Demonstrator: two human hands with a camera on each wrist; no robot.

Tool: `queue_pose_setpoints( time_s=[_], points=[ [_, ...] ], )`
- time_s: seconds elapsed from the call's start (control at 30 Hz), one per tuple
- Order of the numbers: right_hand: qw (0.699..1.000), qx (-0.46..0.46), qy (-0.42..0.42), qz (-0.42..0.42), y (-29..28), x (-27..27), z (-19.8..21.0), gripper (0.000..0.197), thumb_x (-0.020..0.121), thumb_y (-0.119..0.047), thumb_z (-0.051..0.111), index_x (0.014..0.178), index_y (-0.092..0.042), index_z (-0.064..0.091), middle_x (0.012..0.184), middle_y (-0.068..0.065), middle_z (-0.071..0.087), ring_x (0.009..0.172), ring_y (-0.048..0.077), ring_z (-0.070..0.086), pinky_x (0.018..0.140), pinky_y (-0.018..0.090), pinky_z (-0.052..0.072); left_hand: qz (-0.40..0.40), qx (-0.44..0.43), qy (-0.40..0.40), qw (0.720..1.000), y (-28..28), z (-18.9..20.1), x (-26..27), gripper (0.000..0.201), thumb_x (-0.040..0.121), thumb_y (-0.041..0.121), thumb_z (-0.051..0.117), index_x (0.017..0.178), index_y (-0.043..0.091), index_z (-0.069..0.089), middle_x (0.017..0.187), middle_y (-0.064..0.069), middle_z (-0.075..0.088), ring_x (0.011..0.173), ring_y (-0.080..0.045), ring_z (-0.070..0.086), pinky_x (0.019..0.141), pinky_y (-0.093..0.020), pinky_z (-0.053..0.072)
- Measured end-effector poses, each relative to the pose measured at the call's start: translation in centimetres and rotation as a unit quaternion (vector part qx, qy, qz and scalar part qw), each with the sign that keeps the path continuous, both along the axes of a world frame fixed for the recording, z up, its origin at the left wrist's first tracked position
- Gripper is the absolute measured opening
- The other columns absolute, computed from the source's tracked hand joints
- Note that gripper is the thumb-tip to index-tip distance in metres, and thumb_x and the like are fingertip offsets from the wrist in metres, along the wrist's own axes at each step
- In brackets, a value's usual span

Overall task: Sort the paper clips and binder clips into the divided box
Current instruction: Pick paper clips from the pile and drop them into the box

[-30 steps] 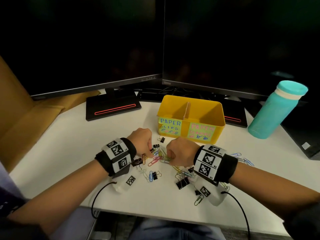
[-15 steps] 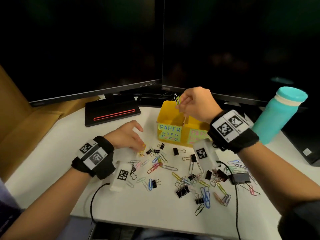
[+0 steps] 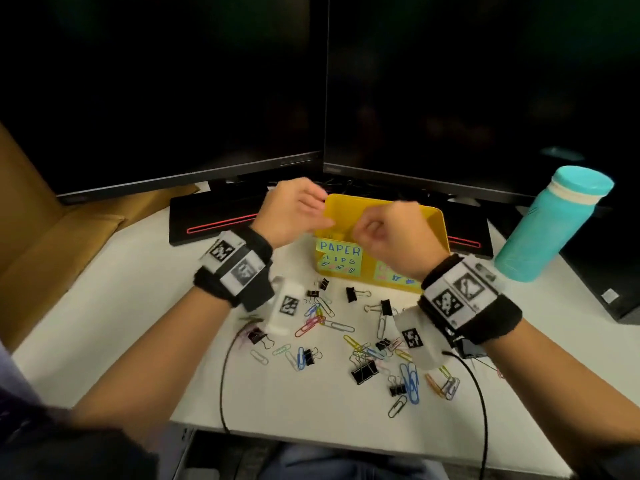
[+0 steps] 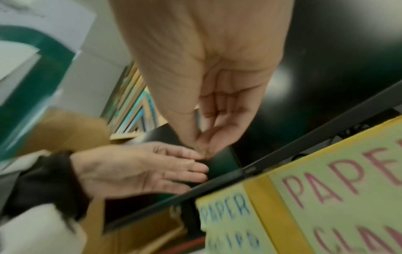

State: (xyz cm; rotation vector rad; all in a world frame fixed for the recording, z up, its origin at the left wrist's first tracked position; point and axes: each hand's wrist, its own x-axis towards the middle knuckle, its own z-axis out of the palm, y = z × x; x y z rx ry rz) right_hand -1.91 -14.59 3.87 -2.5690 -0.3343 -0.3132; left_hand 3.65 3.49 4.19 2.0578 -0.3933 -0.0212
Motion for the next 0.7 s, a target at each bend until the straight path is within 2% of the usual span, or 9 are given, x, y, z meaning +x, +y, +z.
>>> queue_pose_setpoints(
  time_s=[0.07,0.13,0.2,0.27,0.4,0.47,0.53,0.63,0.7],
  points=[
    [0.979,-0.131,0.081,0.134,1.3,-1.3,-1.5,0.021,0.091,-0.012,0.054,0.100,-0.010,0.072,0.100,0.007,0.074,0.090,0.018,0.068,0.086,0.030,0.055,-0.039,0.128,-0.021,0.991,2.8,-0.3,-1.5,0.036,0.067,0.020,0.083,0.098,0.011,0.067,0.086,0.000,0.068,0.079,-0.020,0.067,0.060,-0.024,0.056],
    [0.940,-0.216,0.166,0.208,2.4,-1.9,-3.4,0.032,0.091,-0.007,0.049,0.119,-0.012,0.066,0.121,0.009,0.066,0.110,0.023,0.062,0.095,0.034,0.050,-0.087,0.273,0.049,0.957,5.2,-0.6,-3.4,0.037,0.059,0.034,0.087,0.088,0.019,0.069,0.077,0.004,0.069,0.071,-0.018,0.066,0.059,-0.029,0.054],
    [0.914,-0.267,0.188,0.242,3.3,-2.1,-4.8,0.040,0.089,-0.002,0.045,0.123,-0.014,0.063,0.125,0.011,0.062,0.114,0.027,0.058,0.095,0.039,0.049,-0.117,0.390,0.118,0.906,6.3,-1.5,-5.2,0.046,0.048,0.046,0.089,0.082,0.024,0.068,0.073,0.005,0.070,0.070,-0.017,0.067,0.065,-0.034,0.055],
    [0.915,-0.267,0.170,0.250,3.8,-1.8,-5.5,0.041,0.087,0.000,0.045,0.119,-0.015,0.065,0.121,0.008,0.064,0.110,0.026,0.059,0.090,0.038,0.050,-0.139,0.443,0.134,0.875,6.4,-2.7,-6.5,0.048,0.047,0.045,0.089,0.083,0.022,0.069,0.070,0.008,0.065,0.067,-0.015,0.064,0.067,-0.035,0.055],
    [0.916,-0.291,0.152,0.228,4.0,-0.5,-5.8,0.045,0.088,0.000,0.047,0.130,-0.013,0.055,0.138,0.007,0.052,0.121,0.030,0.053,0.099,0.045,0.047,-0.144,0.436,0.084,0.885,6.1,-4.8,-6.9,0.020,0.065,0.020,0.081,0.082,0.012,0.073,0.059,0.014,0.054,0.049,-0.001,0.050,0.055,-0.025,0.046],
    [0.893,-0.352,0.176,0.219,3.7,-0.3,-6.1,0.045,0.091,-0.002,0.043,0.134,-0.012,0.051,0.145,0.006,0.045,0.127,0.030,0.048,0.102,0.044,0.045,-0.148,0.415,0.081,0.894,6.1,-5.0,-6.4,0.006,0.070,0.009,0.076,0.076,0.008,0.074,0.054,0.012,0.058,0.041,0.000,0.052,0.055,-0.023,0.050],
    [0.899,-0.351,0.173,0.199,3.2,-0.5,-6.1,0.047,0.091,0.000,0.041,0.135,-0.014,0.049,0.147,0.005,0.041,0.125,0.030,0.050,0.099,0.042,0.048,-0.151,0.373,0.094,0.911,6.3,-4.4,-5.6,0.003,0.071,0.006,0.076,0.069,0.007,0.073,0.052,0.005,0.064,0.037,0.000,0.055,0.052,-0.017,0.049],
    [0.918,-0.325,0.145,0.177,3.0,-1.1,-6.1,0.050,0.090,0.003,0.042,0.134,-0.017,0.051,0.144,0.007,0.039,0.118,0.029,0.054,0.088,0.035,0.050,-0.098,0.292,0.075,0.949,6.6,-3.5,-3.7,0.003,0.072,0.007,0.077,0.071,0.007,0.074,0.060,-0.007,0.071,0.046,-0.007,0.063,0.056,-0.019,0.056],
    [0.914,-0.328,0.139,0.191,3.4,-1.6,-6.4,0.048,0.089,0.001,0.044,0.132,-0.019,0.054,0.140,0.007,0.042,0.120,0.029,0.051,0.091,0.035,0.048,-0.068,0.249,0.074,0.963,6.6,-3.4,-2.7,0.005,0.072,0.007,0.078,0.075,0.006,0.074,0.067,-0.012,0.072,0.057,-0.016,0.067,0.058,-0.022,0.059]
  ],
)
